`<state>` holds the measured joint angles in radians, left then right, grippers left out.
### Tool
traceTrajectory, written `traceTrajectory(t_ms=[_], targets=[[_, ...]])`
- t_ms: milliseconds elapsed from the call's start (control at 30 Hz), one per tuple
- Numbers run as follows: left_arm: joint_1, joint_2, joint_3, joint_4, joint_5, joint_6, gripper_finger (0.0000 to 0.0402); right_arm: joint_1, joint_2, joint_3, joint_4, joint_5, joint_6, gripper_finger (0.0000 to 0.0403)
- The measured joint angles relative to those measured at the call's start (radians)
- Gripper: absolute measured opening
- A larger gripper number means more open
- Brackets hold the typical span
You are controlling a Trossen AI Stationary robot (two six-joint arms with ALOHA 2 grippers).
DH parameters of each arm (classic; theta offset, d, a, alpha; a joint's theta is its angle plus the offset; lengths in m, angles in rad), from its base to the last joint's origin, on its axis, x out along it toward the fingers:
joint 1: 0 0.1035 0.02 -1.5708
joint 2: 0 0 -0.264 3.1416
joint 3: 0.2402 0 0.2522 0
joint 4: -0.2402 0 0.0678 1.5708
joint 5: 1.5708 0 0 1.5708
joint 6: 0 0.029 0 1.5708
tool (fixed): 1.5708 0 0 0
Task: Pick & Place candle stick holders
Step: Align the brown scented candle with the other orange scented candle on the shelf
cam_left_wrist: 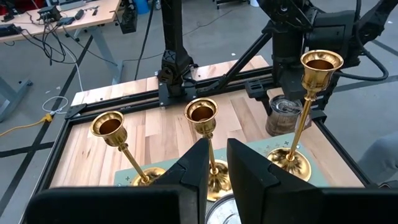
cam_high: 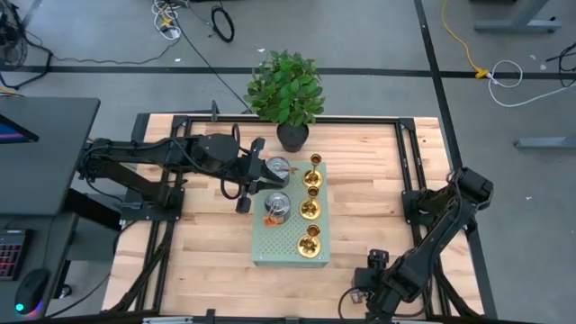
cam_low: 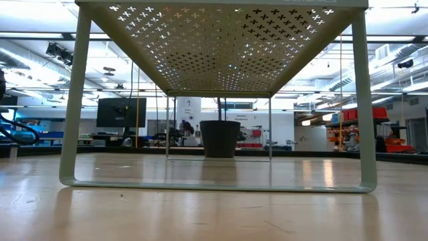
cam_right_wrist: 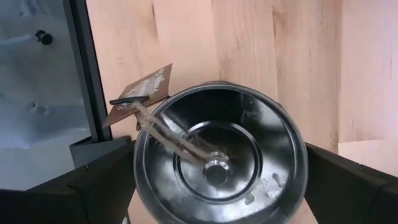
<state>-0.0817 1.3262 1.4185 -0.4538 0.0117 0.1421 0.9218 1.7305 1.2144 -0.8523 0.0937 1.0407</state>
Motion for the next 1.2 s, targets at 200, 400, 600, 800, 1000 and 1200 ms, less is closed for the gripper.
traceTrajectory(t_ms=[200,400,600,800,1000,1200], targets=[[0.0,0.0,0.0,0.0,0.0,0.0,0.0067,0.0,0.039,0.0,0.018,-0.006,0.0,0.04],[0.0,0.0,0.0,0.0,0.0,0.0,0.0067,0.0,0.05,0.0,0.027,0.002,0.004,0.04],[0.0,0.0,0.0,0.0,0.0,0.0,0.0067,0.0,0.05,0.0,0.035,0.002,0.028,0.04],[0.0,0.0,0.0,0.0,0.0,0.0,0.0067,0.0,0.05,0.0,0.034,0.021,0.041,0.04],[0.0,0.0,0.0,0.0,0.0,0.0,0.0067,0.0,0.05,0.0,0.032,0.021,0.062,0.04],[0.0,0.0,0.0,0.0,0.0,0.0,0.0067,0.003,0.05,0.0,0.032,0.03,0.076,0.04]])
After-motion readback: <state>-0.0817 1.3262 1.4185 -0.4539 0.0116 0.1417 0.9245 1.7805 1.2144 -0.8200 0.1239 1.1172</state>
